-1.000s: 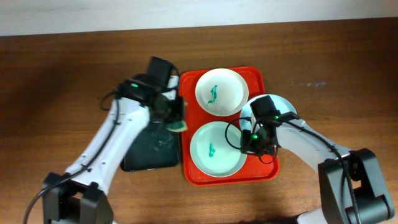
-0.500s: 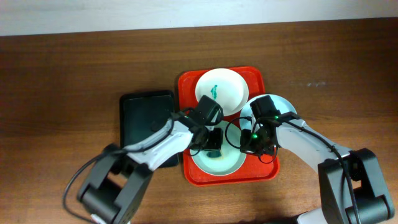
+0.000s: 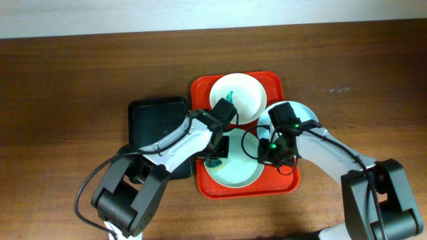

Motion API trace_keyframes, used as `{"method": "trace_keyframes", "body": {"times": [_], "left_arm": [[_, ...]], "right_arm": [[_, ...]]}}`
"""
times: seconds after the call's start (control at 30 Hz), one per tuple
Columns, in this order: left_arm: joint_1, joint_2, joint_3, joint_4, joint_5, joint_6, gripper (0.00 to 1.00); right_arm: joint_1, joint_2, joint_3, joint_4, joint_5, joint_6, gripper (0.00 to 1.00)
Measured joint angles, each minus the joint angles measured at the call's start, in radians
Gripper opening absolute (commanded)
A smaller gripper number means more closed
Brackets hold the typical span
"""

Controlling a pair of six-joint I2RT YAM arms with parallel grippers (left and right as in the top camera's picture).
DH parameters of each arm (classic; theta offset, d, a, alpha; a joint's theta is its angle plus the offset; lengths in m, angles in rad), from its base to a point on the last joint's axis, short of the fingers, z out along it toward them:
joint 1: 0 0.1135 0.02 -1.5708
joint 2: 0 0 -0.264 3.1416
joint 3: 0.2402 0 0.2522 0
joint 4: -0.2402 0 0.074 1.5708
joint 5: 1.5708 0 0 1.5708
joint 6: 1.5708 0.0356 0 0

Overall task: Clean dirty plates on tray and stack at the side
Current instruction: 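Scrub the right plate with the sponge held in the left gripper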

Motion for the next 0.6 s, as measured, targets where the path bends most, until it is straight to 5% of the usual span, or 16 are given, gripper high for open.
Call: {"method": "trace_keyframes", "body": {"times": [0.17,0.43,0.6], "left_arm": [[0.003,0.011,0.005,0.05,0.011,0.0,0.0],[0.0,0.064,0.016,0.238,0.32,0.017,0.0],[-0.026,0.08,0.022,0.225,0.395,0.034,0.0]], "right_arm": [[0.001,0.0,0.0,-0.001,0.001,0.01,0.04],[0.001,0.0,0.002,-0.007,0.008,0.011,0.04],[0.001,0.0,0.002,-0.007,0.008,0.013,0.04]]}}
